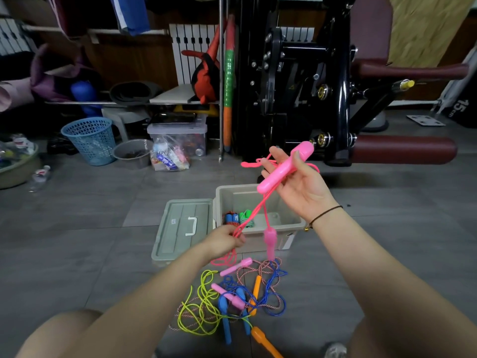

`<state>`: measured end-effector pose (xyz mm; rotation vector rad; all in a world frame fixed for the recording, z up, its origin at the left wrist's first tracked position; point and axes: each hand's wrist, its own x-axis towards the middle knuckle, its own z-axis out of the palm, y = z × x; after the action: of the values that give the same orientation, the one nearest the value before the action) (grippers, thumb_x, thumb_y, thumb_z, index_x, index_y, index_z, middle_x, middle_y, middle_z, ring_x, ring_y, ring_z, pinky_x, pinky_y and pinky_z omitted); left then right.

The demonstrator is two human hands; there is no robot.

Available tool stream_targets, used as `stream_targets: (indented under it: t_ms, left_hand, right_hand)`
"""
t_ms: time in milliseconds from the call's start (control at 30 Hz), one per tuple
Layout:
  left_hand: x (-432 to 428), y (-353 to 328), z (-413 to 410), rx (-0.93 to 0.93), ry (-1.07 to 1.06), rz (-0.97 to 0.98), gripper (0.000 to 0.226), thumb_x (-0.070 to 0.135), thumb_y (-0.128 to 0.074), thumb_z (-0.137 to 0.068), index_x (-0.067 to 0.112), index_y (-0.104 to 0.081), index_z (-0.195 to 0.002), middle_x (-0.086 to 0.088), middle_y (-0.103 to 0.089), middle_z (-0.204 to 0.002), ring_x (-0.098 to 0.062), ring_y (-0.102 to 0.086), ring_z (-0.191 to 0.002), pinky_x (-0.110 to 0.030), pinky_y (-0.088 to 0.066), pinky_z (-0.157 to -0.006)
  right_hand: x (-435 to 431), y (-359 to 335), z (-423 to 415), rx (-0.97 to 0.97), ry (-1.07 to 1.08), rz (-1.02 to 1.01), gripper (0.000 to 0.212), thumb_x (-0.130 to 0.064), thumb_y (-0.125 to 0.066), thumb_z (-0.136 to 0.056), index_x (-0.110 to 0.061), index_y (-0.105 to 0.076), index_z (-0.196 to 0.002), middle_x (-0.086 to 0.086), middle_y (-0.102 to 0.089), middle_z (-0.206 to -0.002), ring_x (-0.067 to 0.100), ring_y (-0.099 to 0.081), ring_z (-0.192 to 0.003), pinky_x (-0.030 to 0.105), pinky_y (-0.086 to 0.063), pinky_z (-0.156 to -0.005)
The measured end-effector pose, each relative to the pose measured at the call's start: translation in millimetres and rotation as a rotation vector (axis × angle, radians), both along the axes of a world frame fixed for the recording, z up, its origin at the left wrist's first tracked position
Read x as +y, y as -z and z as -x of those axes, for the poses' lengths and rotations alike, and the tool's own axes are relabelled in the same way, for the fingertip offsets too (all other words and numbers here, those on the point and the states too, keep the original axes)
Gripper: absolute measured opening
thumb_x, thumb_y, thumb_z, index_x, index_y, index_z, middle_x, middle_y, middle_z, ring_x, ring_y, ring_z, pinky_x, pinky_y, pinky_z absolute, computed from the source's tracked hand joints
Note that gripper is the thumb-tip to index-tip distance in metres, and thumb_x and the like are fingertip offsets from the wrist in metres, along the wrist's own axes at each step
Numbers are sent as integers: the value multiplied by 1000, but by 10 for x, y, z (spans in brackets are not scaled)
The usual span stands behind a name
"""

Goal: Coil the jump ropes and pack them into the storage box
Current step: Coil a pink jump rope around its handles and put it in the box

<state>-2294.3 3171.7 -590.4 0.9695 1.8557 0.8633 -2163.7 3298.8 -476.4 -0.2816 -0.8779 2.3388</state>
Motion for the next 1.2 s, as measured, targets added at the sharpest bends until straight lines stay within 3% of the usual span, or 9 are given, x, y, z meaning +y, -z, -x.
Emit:
stream_targets:
  t_ms: [133, 200, 367, 433, 533, 667, 833, 1067, 1200]
  left_hand:
    - [2, -108, -99, -421, -6, 83, 41, 8, -29, -85, 21, -59, -108, -12, -72, -87, -22, -66, -71, -23, -48, -62]
    - [18, -115, -130, -626, 6, 135, 42, 12, -24, -82, 17, -48, -117, -19, -70, -103, -31, -70, -77, -32, -57, -70]
    - [113, 20, -164, -817, -163, 210, 46, 4, -24, -80, 3, -32, -125, -27, -58, -121, -45, -62, -97, -55, -52, -80]
    - [164, 92, -151, -792, -338, 143, 46, -2, -30, -78, 9, -35, -123, -20, -55, -113, -41, -60, -95, -57, -49, -84]
    - [226, 133, -79, -478, -492, -106, 85, -11, -44, -77, 41, -22, -141, -12, -56, -111, -25, -60, -78, -40, -51, -68]
    - [254, 203, 7, 143, -152, -198, 97, 8, -78, -62, 39, -32, -142, -4, -48, -132, -20, -52, -118, -34, -45, -99]
    - [240, 272, -271, 41, 42, -179, 74, 7, -79, -71, 21, -46, -136, 8, -48, -128, -9, -42, -123, -9, -31, -89]
    - [258, 306, -348, -182, -25, -178, 26, 18, -76, -78, 26, -57, -95, 2, -62, -95, -8, -59, -83, -25, -48, -80]
    - [243, 228, -318, -389, -44, -191, 56, -8, -62, -70, 24, -53, -114, -9, -61, -96, -23, -58, -83, -40, -49, -68]
  right_hand:
    - [-33, -14, 22, -2, 46, 46, 41, -29, -45, -95, -9, -77, -81, 5, -67, -111, 29, -59, -111, 44, -38, -105]
    - [-42, -20, 44, 6, 63, 73, 35, -29, -43, -97, -6, -69, -99, 6, -63, -118, 29, -57, -112, 44, -39, -102]
    - [-68, -42, 95, 44, 51, 103, 32, -29, -43, -97, -2, -60, -102, 7, -73, -95, 30, -58, -108, 45, -41, -99]
    - [-64, -36, 102, 38, 29, 80, 32, -29, -44, -96, -2, -59, -104, 7, -72, -100, 32, -61, -107, 46, -45, -96]
    - [-27, 5, 114, 22, -11, 33, 40, -30, -54, -86, -1, -55, -114, 8, -67, -112, 33, -65, -104, 47, -53, -90]
    - [-25, 36, 133, 45, -52, 7, 34, -29, -55, -82, -3, -70, -98, 7, -68, -110, 32, -65, -103, 47, -53, -89]
    - [-77, -31, 121, 88, -82, 28, 32, -27, -53, -84, -3, -74, -87, 10, -66, -113, 33, -66, -103, 50, -52, -89]
    - [-31, -90, 42, 105, -72, 26, 32, -27, -53, -84, -2, -71, -92, 11, -65, -114, 33, -66, -102, 50, -51, -89]
    - [30, -48, 29, 61, -53, -6, 35, -29, -53, -83, -2, -75, -87, 8, -68, -109, 30, -67, -101, 46, -51, -91]
